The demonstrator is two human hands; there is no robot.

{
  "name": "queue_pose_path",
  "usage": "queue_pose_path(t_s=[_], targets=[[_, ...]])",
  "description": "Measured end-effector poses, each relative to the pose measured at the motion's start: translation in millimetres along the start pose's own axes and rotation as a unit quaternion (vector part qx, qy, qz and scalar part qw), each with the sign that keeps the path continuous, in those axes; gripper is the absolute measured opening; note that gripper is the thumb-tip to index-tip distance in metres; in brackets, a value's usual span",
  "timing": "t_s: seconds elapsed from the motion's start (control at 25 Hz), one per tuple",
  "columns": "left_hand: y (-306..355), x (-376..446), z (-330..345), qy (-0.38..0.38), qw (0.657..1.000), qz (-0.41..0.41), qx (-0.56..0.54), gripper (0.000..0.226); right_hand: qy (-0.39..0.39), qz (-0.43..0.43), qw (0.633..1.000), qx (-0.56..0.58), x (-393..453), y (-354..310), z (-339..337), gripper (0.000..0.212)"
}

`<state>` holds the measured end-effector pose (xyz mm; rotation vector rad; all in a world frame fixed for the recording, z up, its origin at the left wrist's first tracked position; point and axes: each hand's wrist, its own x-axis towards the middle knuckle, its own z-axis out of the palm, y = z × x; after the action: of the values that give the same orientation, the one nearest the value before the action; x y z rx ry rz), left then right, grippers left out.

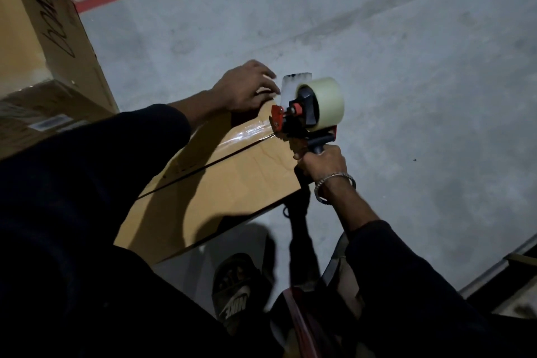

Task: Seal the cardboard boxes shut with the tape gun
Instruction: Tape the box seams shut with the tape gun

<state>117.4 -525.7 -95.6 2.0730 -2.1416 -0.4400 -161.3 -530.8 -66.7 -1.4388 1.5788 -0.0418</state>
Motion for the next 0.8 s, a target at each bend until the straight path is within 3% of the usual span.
queue_pose_path(t_s=[0.08,0.2,0.36,0.48,0.68,0.8], targets=[[10,-4,17,-0.039,0.998,0.032,0.029,0.05,-0.038,0.021,0.998,0.033,4,5,0,0.016],[9,-3,30,-0.066,0.998,-0.009,0.009,0.048,-0.054,0.033,0.997,0.052,3,4,-4,0.023],[2,3,21,-0.107,0.992,-0.042,-0.044,0.065,-0.04,0.003,0.996,-0.079,-6,1,-21,0.022],[4,8,20,-0.119,0.991,-0.043,-0.045,0.07,-0.063,0.005,0.992,-0.11,-16,8,-32,0.025],[3,8,20,-0.109,0.992,-0.057,-0.042,0.065,-0.084,0.029,0.991,-0.095,-35,30,-52,0.034],[5,8,19,-0.107,0.992,-0.053,-0.046,0.056,-0.091,0.073,0.988,-0.104,-53,56,-70,0.028]])
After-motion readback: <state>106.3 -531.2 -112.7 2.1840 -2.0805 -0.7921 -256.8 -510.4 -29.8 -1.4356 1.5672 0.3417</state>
